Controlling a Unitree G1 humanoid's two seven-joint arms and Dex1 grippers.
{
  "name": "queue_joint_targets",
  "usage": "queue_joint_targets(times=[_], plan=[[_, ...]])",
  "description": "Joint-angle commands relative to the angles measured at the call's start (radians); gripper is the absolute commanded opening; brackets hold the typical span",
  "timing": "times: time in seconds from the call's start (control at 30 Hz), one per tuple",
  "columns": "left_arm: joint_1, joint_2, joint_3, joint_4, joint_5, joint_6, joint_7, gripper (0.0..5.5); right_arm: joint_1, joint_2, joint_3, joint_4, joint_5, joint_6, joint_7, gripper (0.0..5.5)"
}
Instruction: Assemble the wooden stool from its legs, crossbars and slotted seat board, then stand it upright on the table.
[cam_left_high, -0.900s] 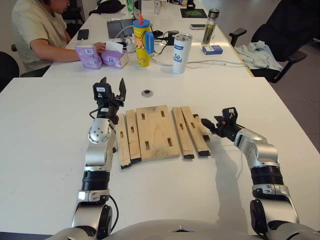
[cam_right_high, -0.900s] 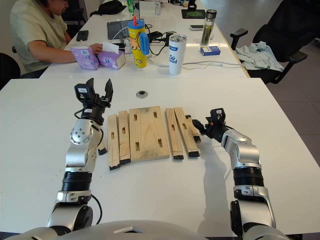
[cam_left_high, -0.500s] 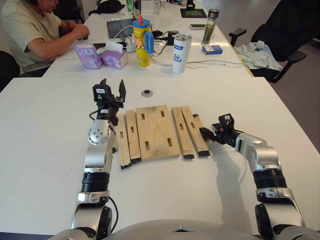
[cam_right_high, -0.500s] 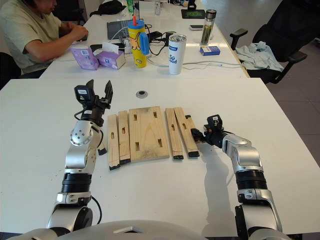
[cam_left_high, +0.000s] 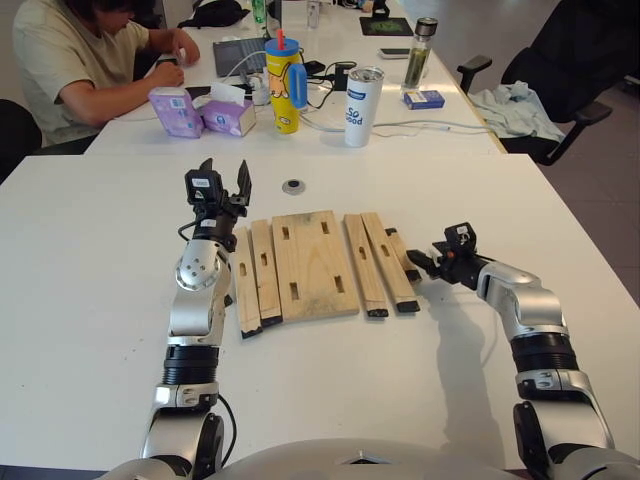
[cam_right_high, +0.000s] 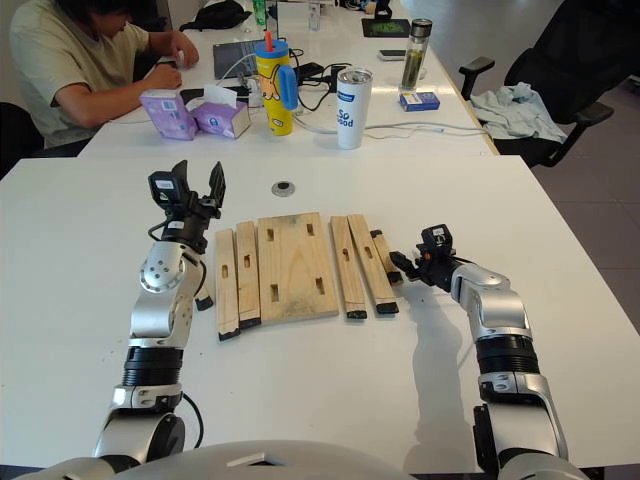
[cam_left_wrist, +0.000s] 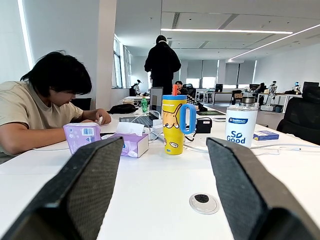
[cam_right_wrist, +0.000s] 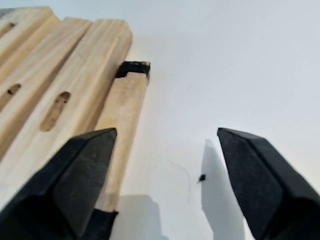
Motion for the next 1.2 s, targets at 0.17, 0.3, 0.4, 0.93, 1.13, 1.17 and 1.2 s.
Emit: queue_joint_targets(times=[0.17, 0.3, 0.4, 0.93, 1.13, 1.17, 1.2], plan=[[-0.003, 0.002, -0.002, -0.002, 0.0, 0.012, -0.003, 3.09, 0.016, -0.003, 0.036, -0.031, -0.016, 0.022, 0.014, 3.73], [-0.007, 0.0, -0.003, 0.001, -0.001, 0.01, -0.004, 3.09, 0.021, -0.003, 0.053, -0.021, -0.029, 0.014, 0.017, 3.73], [-0.002, -0.001, -0.004, -0.005, -0.001, 0.011, -0.003, 3.09, 0.028, -0.01, 0.081, -0.026, -0.054, 0.015, 0.021, 3.73], [-0.011, 0.004, 0.009, -0.015, -0.004, 0.02, 0.006, 3.09, 0.016, 0.058, 0.075, -0.041, -0.066, 0.138, -0.095, 2.25], [-0.019, 0.01, 0.012, -0.023, 0.004, 0.036, 0.013, 3.09, 0.012, 0.037, 0.121, -0.026, -0.097, 0.14, -0.073, 1.37], [-0.008, 0.01, 0.02, -0.047, 0.001, 0.05, 0.022, 3.09, -0.002, 0.036, 0.131, -0.008, -0.103, 0.131, -0.068, 1.32], [0.01, 0.008, 0.029, -0.075, -0.002, 0.062, 0.032, 3.09, -0.018, 0.037, 0.143, 0.014, -0.109, 0.12, -0.06, 1.32]])
